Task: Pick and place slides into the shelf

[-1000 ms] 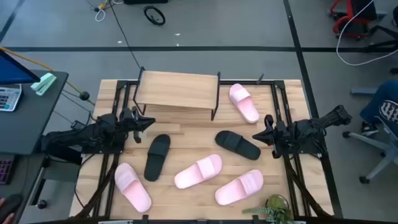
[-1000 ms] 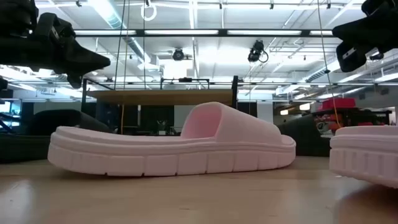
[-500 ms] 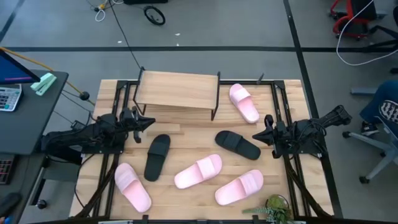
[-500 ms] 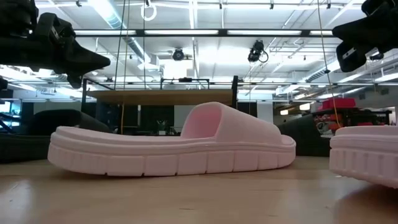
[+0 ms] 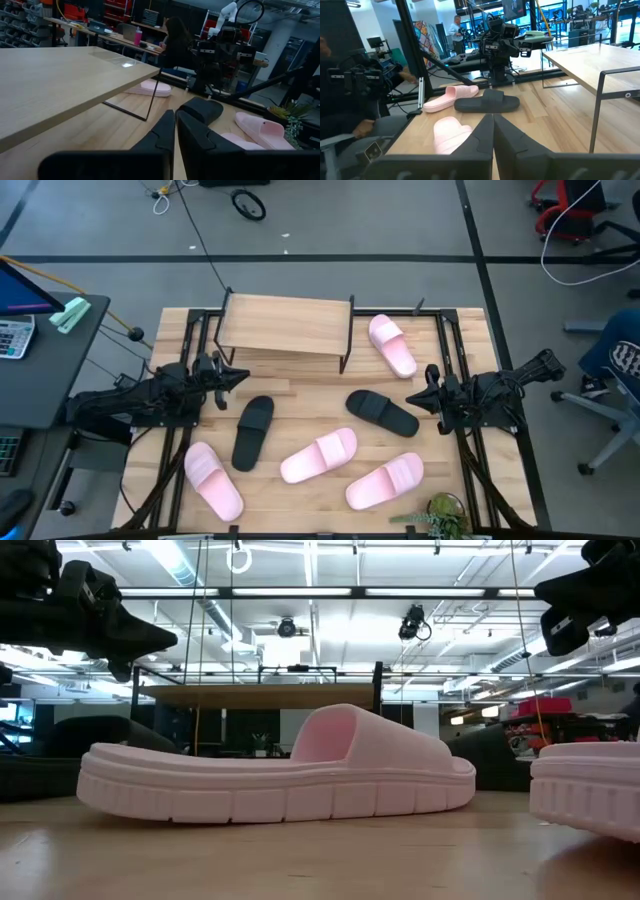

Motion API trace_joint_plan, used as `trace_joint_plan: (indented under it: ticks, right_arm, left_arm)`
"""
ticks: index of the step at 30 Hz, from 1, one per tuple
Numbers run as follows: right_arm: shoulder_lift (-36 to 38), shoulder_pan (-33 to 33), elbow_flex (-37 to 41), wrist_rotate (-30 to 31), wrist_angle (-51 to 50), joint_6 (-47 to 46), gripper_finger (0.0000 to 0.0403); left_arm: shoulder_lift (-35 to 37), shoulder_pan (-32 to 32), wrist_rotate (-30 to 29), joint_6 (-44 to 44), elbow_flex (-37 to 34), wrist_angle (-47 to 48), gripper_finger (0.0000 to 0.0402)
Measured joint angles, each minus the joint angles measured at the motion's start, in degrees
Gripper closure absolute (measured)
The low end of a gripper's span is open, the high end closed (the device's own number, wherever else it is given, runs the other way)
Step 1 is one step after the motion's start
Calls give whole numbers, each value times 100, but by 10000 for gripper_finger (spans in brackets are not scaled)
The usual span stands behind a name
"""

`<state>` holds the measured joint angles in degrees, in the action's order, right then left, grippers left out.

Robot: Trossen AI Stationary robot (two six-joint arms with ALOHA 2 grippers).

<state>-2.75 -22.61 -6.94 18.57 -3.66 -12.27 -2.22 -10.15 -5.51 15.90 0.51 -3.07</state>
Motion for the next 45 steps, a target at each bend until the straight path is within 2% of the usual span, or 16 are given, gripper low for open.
trace_joint_plan:
  ticks: [11, 21, 31, 37, 45]
  right_arm:
    - [-1, -1, 0, 0, 0, 0, 393]
    - [0, 0, 0, 0, 0, 0, 393]
    - [-1, 0, 0, 0, 0, 0, 393]
    - [-2, -1, 0, 0, 0, 0, 393]
    - [0, -2, 0, 0, 0, 0, 393]
  left_arm:
    - [0, 0, 0, 0, 0, -1, 365]
    - [0, 0, 1, 0, 0, -1, 378]
    - [0, -1, 1, 0, 0, -7, 365]
    - [0, -1, 2, -2, -1, -11, 373]
    - [0, -2, -3, -577, 0, -33, 380]
